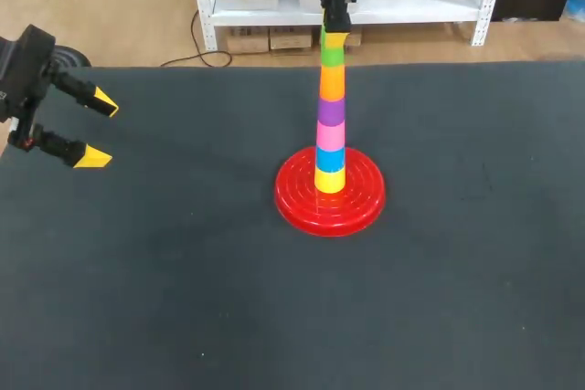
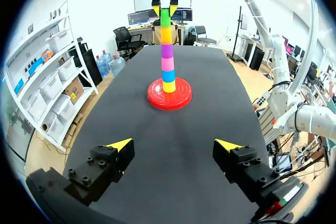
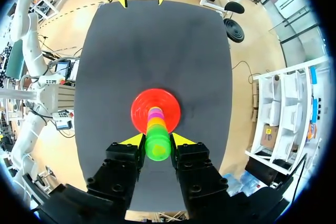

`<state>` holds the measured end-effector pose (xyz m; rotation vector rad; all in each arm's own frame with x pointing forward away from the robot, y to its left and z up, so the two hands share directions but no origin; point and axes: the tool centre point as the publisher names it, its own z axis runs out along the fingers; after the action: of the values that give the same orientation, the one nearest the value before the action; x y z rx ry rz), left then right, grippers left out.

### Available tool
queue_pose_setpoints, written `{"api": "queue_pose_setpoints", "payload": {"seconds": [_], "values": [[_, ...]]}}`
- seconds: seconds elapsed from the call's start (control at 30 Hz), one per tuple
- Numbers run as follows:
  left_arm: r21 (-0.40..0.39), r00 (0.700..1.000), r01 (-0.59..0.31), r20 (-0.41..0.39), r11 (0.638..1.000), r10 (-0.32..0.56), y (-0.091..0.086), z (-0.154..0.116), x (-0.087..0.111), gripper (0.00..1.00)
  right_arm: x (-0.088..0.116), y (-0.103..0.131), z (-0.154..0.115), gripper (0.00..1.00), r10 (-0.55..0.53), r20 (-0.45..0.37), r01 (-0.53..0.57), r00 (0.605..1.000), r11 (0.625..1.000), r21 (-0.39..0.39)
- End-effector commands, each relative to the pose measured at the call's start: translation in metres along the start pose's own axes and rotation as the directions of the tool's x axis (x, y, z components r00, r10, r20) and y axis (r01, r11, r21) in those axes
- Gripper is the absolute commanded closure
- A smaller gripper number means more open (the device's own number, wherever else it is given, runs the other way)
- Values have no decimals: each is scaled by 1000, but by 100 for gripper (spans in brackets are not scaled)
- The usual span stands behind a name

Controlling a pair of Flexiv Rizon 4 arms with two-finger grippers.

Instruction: Pick up and stack the cylinders on the red base in this order: pink,purple,orange,green

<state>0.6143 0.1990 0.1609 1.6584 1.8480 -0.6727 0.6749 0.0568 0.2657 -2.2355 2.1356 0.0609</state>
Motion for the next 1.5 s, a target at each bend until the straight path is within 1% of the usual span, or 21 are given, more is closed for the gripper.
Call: {"api": "queue_pose_setpoints", "payload": {"seconds": [0.03, 0.3, 0.53, 0.8, 1.1, 1.13, 1.17, 1.2, 1.5], "values": [[-3, 1000, -2, 2, 1000, 2, -1, 0, 1, 0, 3, 3, 2, 100, 4, 2, -4, 1000, 1000, 2], [-3, 1000, -2, 2, 1000, 2, -1, 0, 1, 0, 8, 6, 7, 100, 13, 1, -13, 1000, 1000, -4], [-3, 1000, -2, 2, 1000, 2, -1, 0, 1, 0, 8, 7, 13, 100, 10, 6, -10, 1000, 1000, -5], [-3, 1000, -2, 2, 1000, 2, -1, 0, 1, 0, 11, 7, 20, 100, 12, 28, -12, 1000, 1000, -8], [-3, 1000, -2, 2, 1000, 2, -1, 0, 1, 0, 12, 8, 19, 100, 14, 34, -13, 999, 1000, -3], [-3, 1000, -2, 2, 1000, 2, -1, 0, 1, 0, 12, 8, 18, 93, 13, 33, -13, 999, 1000, -2], [-3, 1000, -2, 2, 1000, 2, -1, 0, 1, 0, 12, 8, 17, 29, 12, 33, -13, 999, 1000, 12], [-3, 1000, -2, 2, 1000, 2, -1, 0, 1, 0, 11, 8, 16, 0, 9, 33, -10, 999, 1000, 17], [-3, 1000, -2, 2, 1000, 2, -1, 0, 1, 0, 5, 15, 6, 0, -19, 41, 17, 999, 998, 58]]}}
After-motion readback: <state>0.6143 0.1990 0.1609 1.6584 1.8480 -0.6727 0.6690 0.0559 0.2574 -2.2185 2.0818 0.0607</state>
